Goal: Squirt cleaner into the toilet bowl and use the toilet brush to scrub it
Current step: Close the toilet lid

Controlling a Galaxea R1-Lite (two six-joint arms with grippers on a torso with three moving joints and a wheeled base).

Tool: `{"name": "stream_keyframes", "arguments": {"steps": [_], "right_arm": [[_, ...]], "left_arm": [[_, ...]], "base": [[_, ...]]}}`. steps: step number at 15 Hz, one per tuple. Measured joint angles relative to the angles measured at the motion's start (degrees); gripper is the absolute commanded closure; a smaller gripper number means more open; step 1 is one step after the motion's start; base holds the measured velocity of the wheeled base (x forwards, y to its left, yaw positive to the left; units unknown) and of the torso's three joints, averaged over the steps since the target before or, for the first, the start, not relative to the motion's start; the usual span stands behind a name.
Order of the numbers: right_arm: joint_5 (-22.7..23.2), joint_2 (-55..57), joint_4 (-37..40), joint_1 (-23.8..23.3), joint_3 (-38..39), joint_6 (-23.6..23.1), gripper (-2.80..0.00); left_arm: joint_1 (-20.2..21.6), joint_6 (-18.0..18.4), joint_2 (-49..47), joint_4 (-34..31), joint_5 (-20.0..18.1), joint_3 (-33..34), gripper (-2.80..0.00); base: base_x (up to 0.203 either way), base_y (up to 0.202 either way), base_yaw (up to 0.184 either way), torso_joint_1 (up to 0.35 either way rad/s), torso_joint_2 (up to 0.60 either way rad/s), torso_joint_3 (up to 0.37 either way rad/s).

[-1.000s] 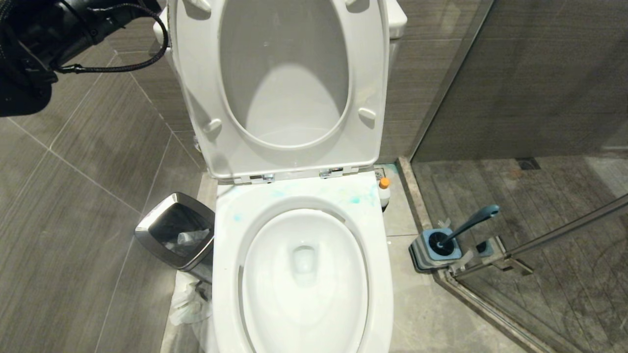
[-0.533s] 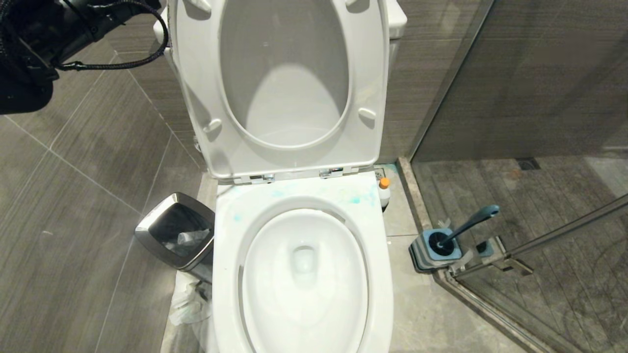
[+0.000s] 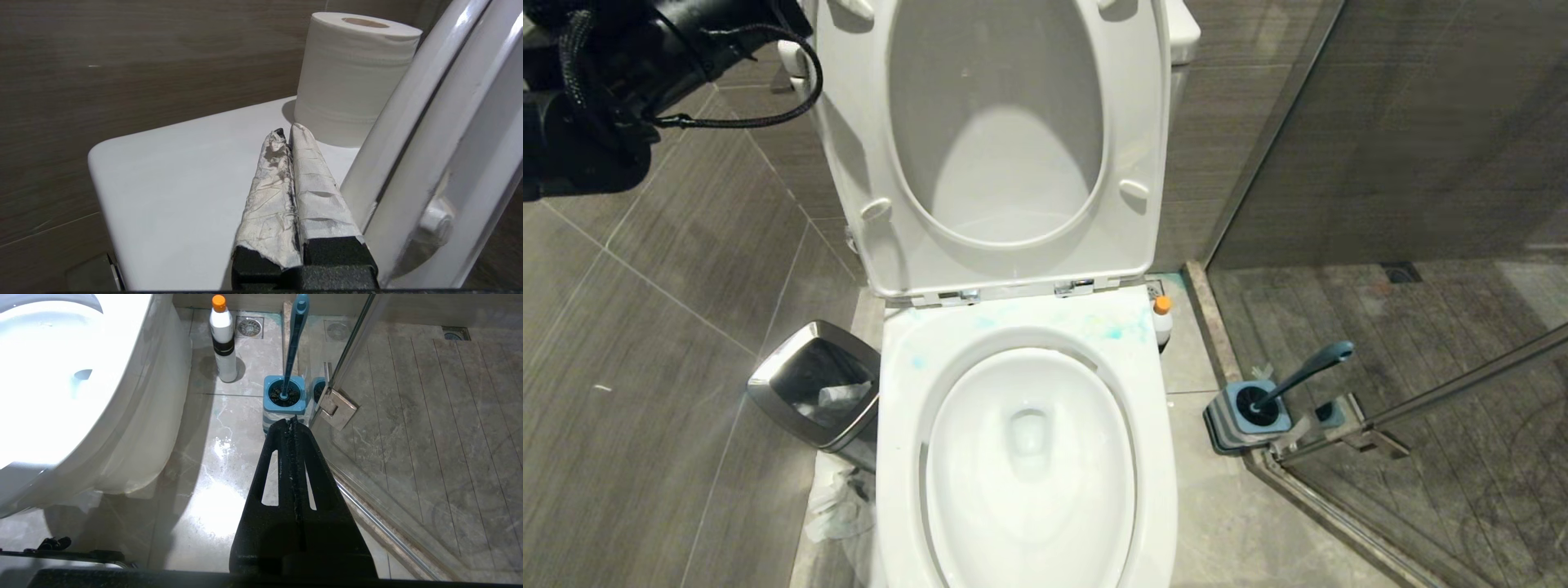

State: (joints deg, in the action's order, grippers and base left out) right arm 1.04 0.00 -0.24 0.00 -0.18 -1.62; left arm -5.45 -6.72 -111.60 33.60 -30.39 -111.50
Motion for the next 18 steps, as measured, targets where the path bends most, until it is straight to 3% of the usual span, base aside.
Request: {"name": "stream_keyframes", "arguments": {"steps": [4, 7, 12, 15, 18], "right_arm": [[0.00, 0.00, 0.00, 0.00, 0.00, -0.01, 0.00], [0.00, 0.00, 0.02, 0.00, 0.00, -0.02, 0.00], [-0.05, 0.00, 0.00, 0.00, 0.00, -0.02, 0.00], [0.00, 0.00, 0.02, 0.00, 0.00, -0.02, 0.00], [-0.02, 0.00, 0.00, 0.00, 0.00, 0.00, 0.00]], "left_arm": [[0.11, 0.88, -2.42, 3.25, 0.51, -0.24, 0.00], [0.83, 1.21, -3.04, 3.36, 2.47, -0.24, 0.00], [1.57, 1.38, -3.30, 3.15, 2.61, -0.22, 0.00], [1.55, 0.85, -3.30, 2.76, 1.51, -0.20, 0.00], [1.24, 0.72, -3.19, 2.62, -2.27, -0.11, 0.00]], "base": [[0.000, 0.000, 0.000, 0.000, 0.00, 0.000], [0.000, 0.000, 0.000, 0.000, 0.00, 0.000], [0.000, 0.000, 0.000, 0.000, 0.00, 0.000], [0.000, 0.000, 0.000, 0.000, 0.00, 0.000], [0.000, 0.000, 0.000, 0.000, 0.00, 0.000]]}}
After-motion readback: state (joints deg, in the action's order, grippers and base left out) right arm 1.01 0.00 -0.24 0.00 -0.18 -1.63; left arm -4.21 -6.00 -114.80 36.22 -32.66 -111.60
